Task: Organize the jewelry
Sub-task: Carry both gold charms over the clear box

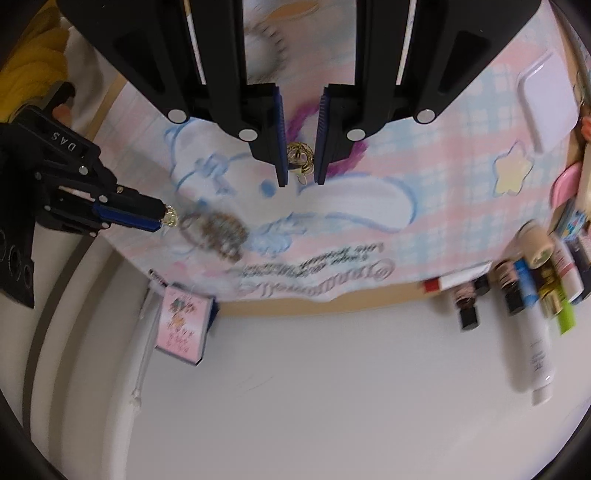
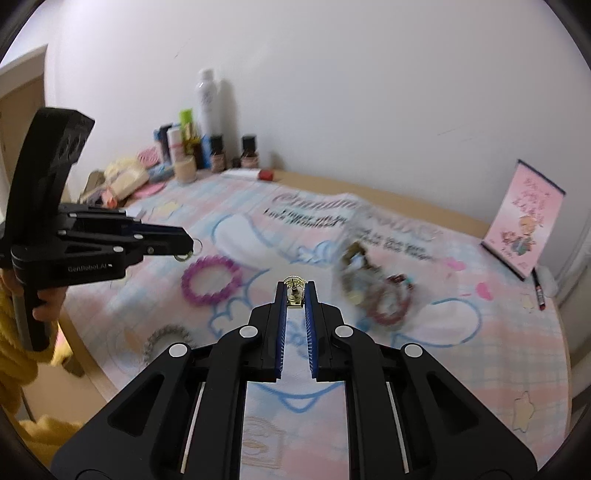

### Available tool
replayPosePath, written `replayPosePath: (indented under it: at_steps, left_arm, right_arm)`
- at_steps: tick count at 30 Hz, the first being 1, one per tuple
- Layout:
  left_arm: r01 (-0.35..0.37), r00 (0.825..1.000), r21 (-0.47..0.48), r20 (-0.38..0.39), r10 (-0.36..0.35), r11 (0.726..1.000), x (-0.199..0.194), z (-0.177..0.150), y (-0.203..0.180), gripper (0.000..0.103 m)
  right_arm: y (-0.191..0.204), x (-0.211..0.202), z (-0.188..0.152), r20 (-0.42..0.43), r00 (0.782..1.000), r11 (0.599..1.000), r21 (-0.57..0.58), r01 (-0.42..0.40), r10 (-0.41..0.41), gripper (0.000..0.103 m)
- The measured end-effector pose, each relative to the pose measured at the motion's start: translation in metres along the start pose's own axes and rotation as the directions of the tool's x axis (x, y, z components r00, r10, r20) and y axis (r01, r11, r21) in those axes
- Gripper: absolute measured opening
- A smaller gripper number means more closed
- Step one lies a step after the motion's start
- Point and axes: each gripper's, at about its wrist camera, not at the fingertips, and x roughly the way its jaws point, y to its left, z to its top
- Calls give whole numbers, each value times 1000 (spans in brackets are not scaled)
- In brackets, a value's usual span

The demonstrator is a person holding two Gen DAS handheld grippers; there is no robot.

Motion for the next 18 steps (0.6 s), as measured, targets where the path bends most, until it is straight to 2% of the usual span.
replayPosePath:
  at_steps: [2, 6, 8, 12, 18]
  left_arm:
    - [39, 999, 1, 23, -39, 999, 1, 15, -8, 14]
    - [51, 996, 33, 74, -54, 998, 5, 42, -25, 14]
    - [85, 992, 43, 92, -89, 995, 8, 54, -31, 14]
    - [157, 983, 43, 94, -160, 987, 19, 76, -45, 14]
    - [213, 972, 62, 88, -218, 975, 37, 92, -65, 14]
  right_arm:
    - [-9, -8, 7, 35, 999, 1000, 7, 29, -29, 9]
    - [-29, -18, 20, 71, 995, 997, 39, 72, -75, 9]
    - [-40, -22, 25, 82, 994, 995, 65, 71, -76, 9]
    - [-56, -25, 33, 91, 993, 993, 100, 65, -74, 9]
    - [-70, -20, 36, 74, 992, 991, 102, 92, -100, 9]
